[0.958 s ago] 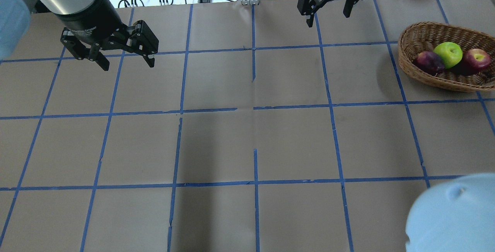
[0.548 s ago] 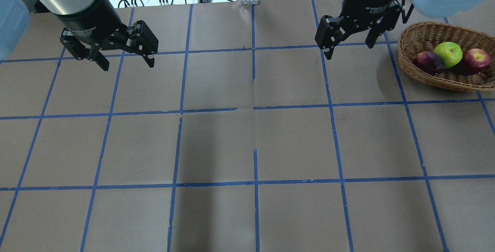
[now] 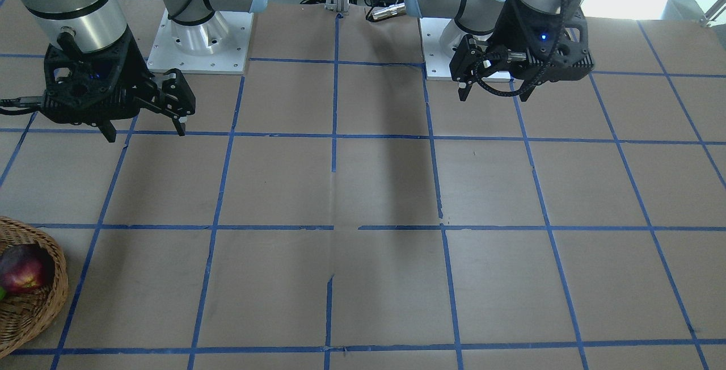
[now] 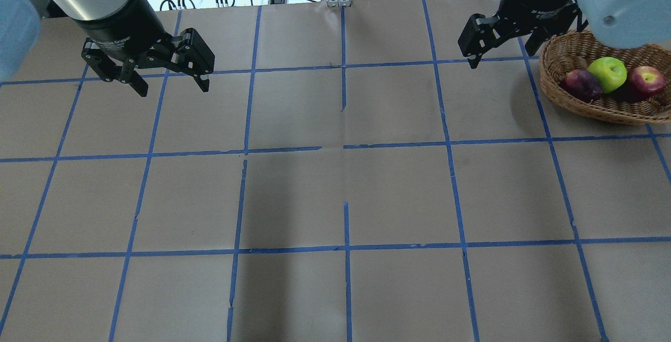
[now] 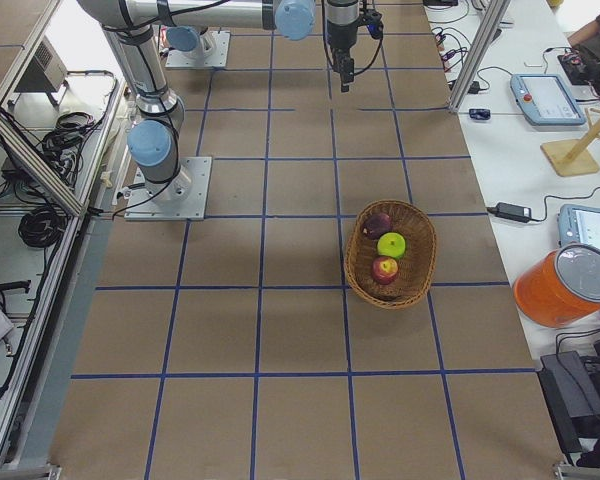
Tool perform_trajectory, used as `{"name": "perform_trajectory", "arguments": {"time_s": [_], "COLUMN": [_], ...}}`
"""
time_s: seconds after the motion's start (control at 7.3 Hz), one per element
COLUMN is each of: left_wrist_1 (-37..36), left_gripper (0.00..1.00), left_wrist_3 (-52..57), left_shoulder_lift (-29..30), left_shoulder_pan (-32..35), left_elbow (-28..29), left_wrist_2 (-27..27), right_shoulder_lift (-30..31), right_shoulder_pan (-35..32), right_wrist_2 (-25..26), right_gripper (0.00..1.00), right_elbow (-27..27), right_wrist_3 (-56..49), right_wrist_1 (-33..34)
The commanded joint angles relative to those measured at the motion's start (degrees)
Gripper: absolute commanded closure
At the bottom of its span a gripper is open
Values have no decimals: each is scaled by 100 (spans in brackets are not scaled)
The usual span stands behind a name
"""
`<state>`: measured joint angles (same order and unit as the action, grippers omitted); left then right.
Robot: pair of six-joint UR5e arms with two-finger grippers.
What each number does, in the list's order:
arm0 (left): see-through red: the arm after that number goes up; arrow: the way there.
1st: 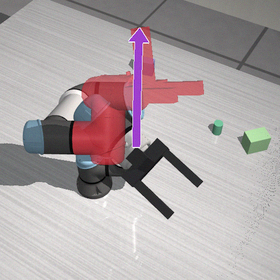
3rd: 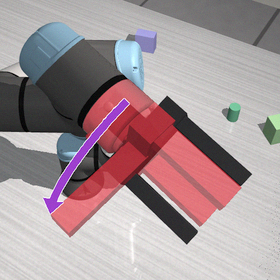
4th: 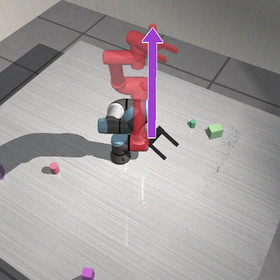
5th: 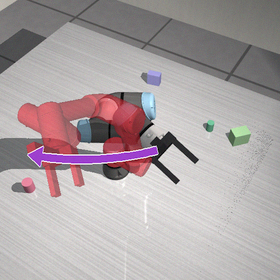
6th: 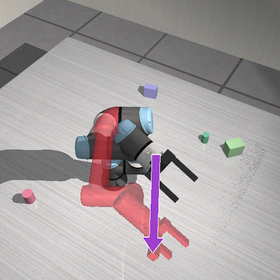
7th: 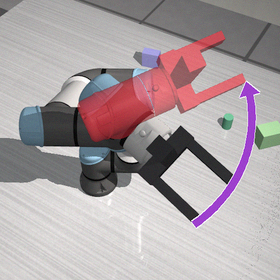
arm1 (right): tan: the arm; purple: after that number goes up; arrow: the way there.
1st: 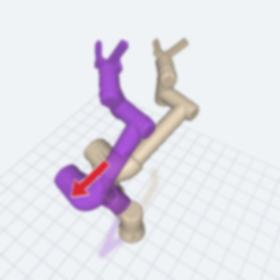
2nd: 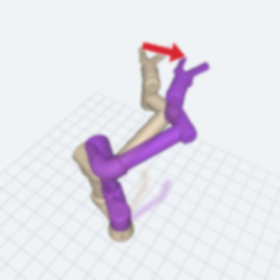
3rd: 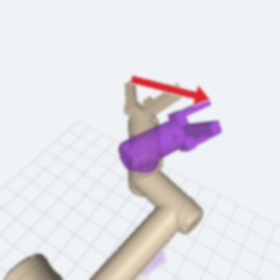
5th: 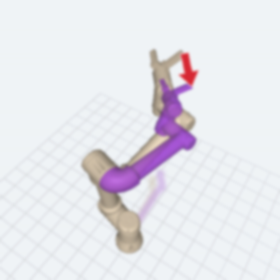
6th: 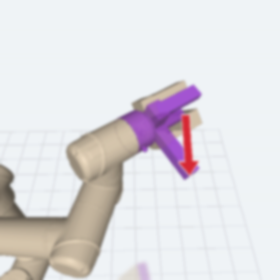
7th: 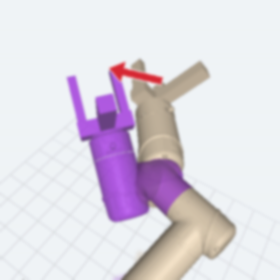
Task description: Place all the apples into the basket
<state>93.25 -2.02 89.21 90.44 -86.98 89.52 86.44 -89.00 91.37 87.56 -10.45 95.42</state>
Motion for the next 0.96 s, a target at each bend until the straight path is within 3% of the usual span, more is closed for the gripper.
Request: {"name": "perform_trajectory", "arguments": {"time_s": [0.0, 0.82], "left_wrist_1": [0, 0], "left_gripper": [0, 0], "left_wrist_3": [-9, -9], "left_shoulder_lift": [-9, 0], "left_shoulder_pan": [0, 9], "left_elbow": [5, 23], "left_wrist_2": [4, -5], "right_shoulder_lift": [-21, -48], "right_shoulder_pan": [5, 5], "right_wrist_2": [-84, -251], "right_gripper": [0, 0], "right_elbow": [-45, 33], "right_wrist_3": [-1, -1], "right_wrist_1": [-268, -296]}}
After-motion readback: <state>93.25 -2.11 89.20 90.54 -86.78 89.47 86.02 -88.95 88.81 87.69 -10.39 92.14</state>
